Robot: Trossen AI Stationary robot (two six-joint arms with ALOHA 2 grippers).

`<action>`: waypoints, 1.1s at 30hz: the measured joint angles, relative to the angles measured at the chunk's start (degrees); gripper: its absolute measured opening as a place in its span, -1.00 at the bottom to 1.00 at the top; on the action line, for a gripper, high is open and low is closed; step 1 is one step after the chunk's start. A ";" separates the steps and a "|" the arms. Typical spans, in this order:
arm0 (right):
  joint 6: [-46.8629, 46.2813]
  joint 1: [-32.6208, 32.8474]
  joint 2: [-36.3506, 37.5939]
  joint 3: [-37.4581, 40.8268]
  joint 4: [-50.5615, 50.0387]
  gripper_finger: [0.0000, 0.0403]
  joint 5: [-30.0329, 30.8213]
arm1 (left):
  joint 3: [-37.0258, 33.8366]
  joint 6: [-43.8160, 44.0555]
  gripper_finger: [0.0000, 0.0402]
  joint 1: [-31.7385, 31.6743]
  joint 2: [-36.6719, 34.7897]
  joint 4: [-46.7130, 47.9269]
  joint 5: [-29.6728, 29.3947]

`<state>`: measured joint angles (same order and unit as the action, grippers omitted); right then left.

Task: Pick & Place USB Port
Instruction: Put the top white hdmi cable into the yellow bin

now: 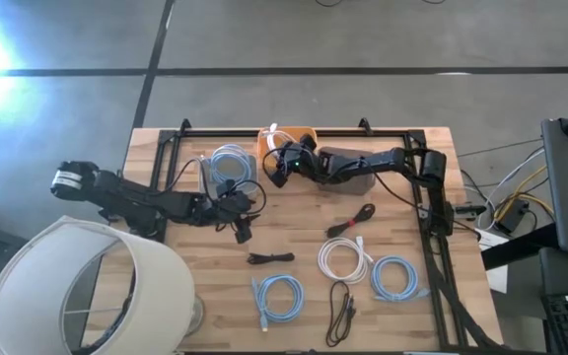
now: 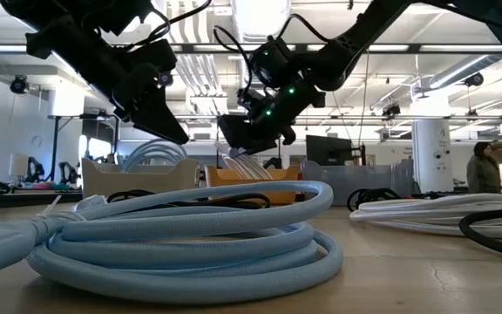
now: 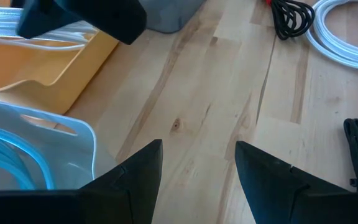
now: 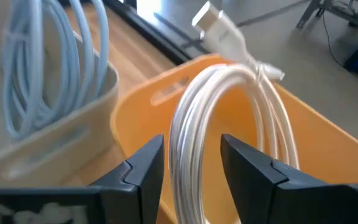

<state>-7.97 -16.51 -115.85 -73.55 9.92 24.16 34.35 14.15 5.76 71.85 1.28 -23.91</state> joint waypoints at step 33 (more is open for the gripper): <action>1.41 1.04 -3.20 -4.80 -6.23 -0.96 -2.80 | 0.00 0.02 0.03 0.02 0.00 -0.20 0.13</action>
<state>-6.56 -15.46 -119.05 -78.35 3.70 21.37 34.35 14.17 5.78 71.85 1.08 -23.78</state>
